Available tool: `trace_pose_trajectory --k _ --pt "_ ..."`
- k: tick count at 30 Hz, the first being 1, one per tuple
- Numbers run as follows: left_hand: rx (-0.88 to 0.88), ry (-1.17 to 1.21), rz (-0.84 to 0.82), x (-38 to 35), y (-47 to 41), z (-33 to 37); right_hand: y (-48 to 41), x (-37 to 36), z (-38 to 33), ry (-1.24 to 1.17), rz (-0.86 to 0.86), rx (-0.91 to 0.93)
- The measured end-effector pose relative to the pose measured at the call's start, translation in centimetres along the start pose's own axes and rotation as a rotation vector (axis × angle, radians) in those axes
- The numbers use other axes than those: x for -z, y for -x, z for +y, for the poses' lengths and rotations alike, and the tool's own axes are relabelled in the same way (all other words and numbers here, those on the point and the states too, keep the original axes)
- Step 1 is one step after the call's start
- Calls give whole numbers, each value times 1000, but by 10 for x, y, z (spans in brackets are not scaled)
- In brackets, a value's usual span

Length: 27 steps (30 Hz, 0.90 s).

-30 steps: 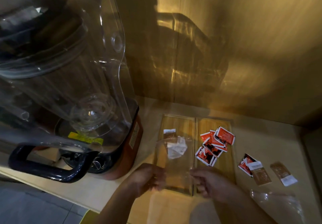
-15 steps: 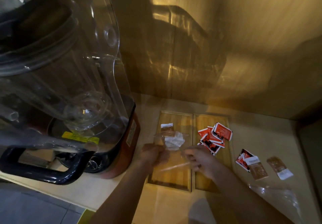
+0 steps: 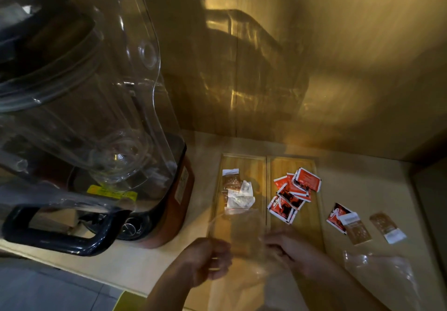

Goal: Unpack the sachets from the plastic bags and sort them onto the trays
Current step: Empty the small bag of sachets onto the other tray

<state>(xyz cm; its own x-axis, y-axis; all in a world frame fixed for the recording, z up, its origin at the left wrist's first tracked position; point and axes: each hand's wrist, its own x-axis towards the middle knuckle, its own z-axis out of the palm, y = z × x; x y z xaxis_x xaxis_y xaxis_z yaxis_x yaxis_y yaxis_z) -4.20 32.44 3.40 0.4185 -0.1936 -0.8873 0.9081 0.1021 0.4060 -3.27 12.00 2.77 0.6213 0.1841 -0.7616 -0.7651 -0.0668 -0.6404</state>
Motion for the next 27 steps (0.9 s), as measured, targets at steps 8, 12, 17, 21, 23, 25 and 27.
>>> trace_pose_trajectory --k 8,12,17,21,23,25,27 --pt "-156 -121 98 -16 22 0 21 13 -7 89 135 167" --pt "-359 -191 106 -45 34 16 31 34 -15 159 286 357" --pt "-429 -310 31 -93 33 17 57 73 -11 203 392 534" --pt "-440 -411 -67 -133 20 12 83 110 12 156 515 559" --pt "-370 -423 -129 -152 15 6 96 126 28 91 550 534" --pt "-374 -486 -153 -170 9 -4 106 138 44 76 583 505" --pt "-402 -549 -145 -187 2 -14 114 148 60 80 634 466"
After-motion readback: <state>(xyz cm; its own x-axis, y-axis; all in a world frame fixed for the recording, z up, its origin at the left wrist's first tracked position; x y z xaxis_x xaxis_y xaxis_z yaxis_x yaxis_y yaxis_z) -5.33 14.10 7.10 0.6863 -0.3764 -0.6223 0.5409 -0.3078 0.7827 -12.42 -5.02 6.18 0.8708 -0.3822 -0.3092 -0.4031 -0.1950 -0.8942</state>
